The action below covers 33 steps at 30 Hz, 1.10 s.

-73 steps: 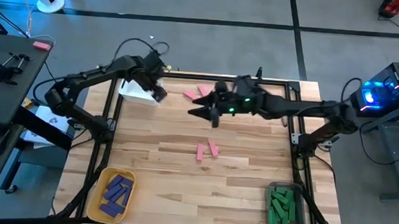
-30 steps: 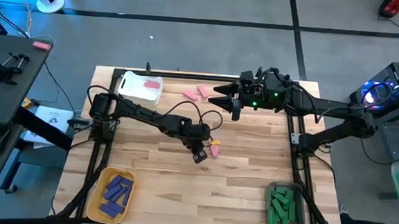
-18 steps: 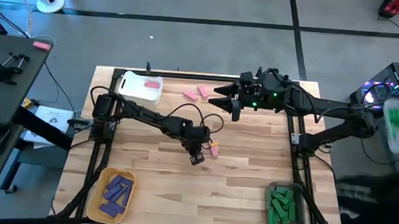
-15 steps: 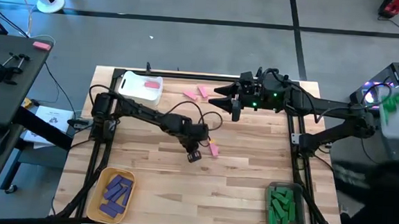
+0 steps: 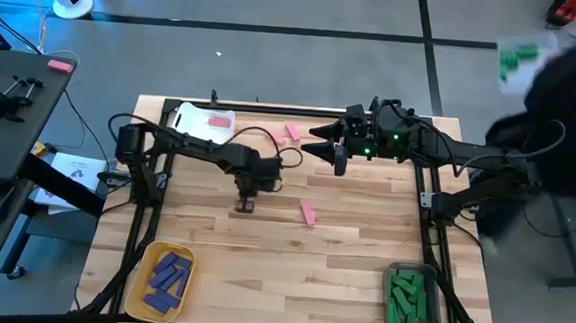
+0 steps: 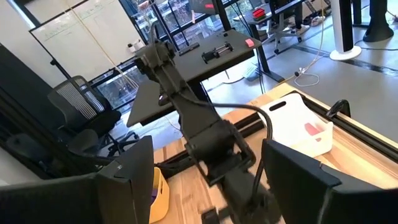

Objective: Sort blocks
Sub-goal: Put the pink block into the white bin

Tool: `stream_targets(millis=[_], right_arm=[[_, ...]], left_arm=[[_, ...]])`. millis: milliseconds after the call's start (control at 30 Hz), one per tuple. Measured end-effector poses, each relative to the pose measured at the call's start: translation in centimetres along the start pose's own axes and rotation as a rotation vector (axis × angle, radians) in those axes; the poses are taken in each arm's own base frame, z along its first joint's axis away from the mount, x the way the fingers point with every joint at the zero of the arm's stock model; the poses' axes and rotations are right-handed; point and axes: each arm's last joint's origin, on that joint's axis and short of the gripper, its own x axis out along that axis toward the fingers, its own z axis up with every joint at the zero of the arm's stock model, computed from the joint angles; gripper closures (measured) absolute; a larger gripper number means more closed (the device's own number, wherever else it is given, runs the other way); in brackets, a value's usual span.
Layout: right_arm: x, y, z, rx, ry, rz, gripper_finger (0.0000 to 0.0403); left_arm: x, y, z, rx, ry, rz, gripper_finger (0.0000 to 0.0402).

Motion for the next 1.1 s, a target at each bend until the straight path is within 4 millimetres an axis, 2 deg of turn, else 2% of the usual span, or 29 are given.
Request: stream_targets(millis=[100,200,333,433,533,733,800,933,1100], right_arm=[[0.0,0.0,0.0,-0.006,0.002,-0.001,0.0171],[0.0,0.0,0.0,-0.019,0.003,-0.002,0.0171],[0.0,-0.1,0.0,-0.020,0.004,-0.005,0.0171],[0.0,-0.1,0.0,-0.043,0.003,-0.010,0.0171],[0.0,-0.2,0.0,-0.055,0.005,-0.015,0.0171],[0.0,-0.7,0.2,-0.076,0.001,-0.034,0.0171],[0.0,-1.0,0.3,-0.074,-0.003,-0.043,0.0171],[0.0,-1.7,0.6,-0.070,-0.007,-0.067,0.0171],[0.0,-2.1,0.7,-0.059,-0.012,-0.084,0.0171]], left_arm=[[-0.8,0.6,-1.1,0.087,0.016,0.002,0.0401],[-3.0,1.1,-1.4,0.057,-0.059,0.017,0.0401],[-6.5,1.1,-2.2,-0.094,-0.177,0.026,0.0401],[-8.4,0.9,-3.0,-0.370,-0.270,0.003,0.0399],[-7.6,0.5,-4.0,-0.595,-0.266,-0.022,0.0382],[-3.7,-0.4,-5.5,-0.813,-0.237,0.021,0.0306],[-3.0,-0.4,-5.6,-0.836,-0.244,0.001,0.0278],[-3.0,-0.8,-5.2,-0.800,-0.298,-0.010,0.0235],[-1.8,-0.9,-5.0,-0.780,-0.254,0.035,0.0205]])
